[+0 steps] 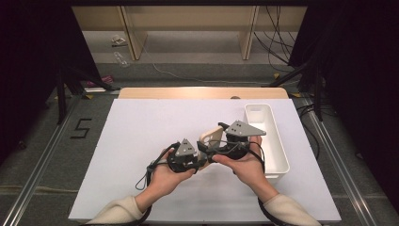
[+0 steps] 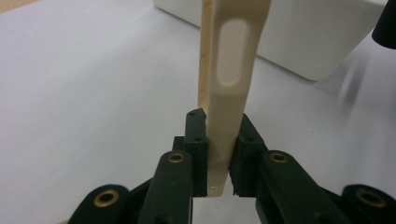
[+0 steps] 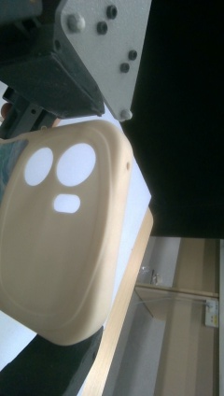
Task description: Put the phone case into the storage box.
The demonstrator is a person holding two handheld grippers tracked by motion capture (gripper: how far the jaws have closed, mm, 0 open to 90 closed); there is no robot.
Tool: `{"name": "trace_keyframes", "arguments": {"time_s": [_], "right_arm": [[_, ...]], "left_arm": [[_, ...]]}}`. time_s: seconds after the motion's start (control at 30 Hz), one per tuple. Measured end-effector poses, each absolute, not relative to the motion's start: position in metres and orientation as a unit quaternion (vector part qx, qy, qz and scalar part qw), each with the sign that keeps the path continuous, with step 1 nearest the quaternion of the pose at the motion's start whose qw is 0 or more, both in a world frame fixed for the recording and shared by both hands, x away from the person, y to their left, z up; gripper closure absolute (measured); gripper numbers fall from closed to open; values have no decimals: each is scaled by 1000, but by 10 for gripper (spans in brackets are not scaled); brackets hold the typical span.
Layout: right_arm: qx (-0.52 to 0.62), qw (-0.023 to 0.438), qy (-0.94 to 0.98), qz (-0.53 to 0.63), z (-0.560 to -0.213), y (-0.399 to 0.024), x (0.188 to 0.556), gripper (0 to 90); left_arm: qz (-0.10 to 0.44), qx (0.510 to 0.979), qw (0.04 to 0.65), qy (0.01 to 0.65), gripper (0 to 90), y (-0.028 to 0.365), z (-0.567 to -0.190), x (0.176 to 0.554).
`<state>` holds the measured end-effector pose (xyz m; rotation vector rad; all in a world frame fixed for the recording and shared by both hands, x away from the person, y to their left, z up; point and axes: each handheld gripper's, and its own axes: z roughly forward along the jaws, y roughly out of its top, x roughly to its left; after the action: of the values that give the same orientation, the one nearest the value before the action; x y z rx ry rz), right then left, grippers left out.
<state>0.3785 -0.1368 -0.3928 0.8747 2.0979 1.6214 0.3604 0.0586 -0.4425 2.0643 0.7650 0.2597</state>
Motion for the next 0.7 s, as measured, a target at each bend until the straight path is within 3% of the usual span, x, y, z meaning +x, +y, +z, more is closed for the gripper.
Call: {"name": "trace_keyframes", "arguments": {"time_s": [0.7], "right_arm": [[317,184,733,573,-394,-136,377,59]], "left_arm": [[106,831,449,310,790,58,-441,360]]}}
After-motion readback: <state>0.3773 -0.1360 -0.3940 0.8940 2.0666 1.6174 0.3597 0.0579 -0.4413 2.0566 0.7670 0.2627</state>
